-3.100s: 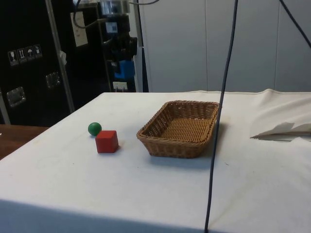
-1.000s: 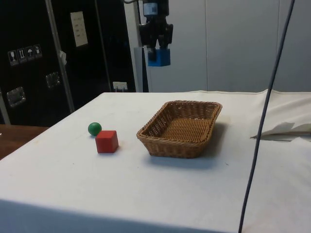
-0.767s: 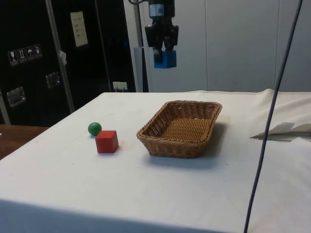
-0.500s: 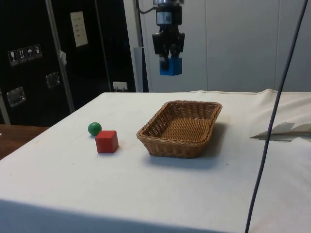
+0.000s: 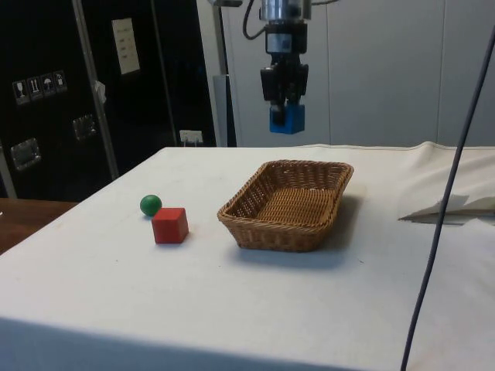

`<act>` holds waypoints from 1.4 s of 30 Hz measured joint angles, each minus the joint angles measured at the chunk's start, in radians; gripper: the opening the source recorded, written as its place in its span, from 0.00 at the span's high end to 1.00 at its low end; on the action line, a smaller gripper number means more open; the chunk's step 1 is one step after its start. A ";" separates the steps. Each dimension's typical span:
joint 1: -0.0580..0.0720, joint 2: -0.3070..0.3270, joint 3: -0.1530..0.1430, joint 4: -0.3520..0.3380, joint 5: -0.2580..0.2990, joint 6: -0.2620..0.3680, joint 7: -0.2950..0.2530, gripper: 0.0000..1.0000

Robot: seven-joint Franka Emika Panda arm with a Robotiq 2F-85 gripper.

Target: Place all non-red objects into the basket.

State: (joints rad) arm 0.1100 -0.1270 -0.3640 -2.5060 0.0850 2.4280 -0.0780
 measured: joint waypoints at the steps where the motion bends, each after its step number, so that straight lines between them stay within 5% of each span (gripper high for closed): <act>1: 0.000 -0.003 0.003 -0.010 -0.005 0.008 0.003 0.96; 13: 0.006 0.007 0.066 -0.101 -0.015 0.109 0.031 0.96; 27: 0.013 0.109 0.149 -0.129 -0.015 0.232 0.104 0.96; 42: 0.013 0.174 0.150 -0.143 0.002 0.314 0.097 0.96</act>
State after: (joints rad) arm 0.1230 0.0470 -0.2140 -2.6490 0.0870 2.7420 0.0190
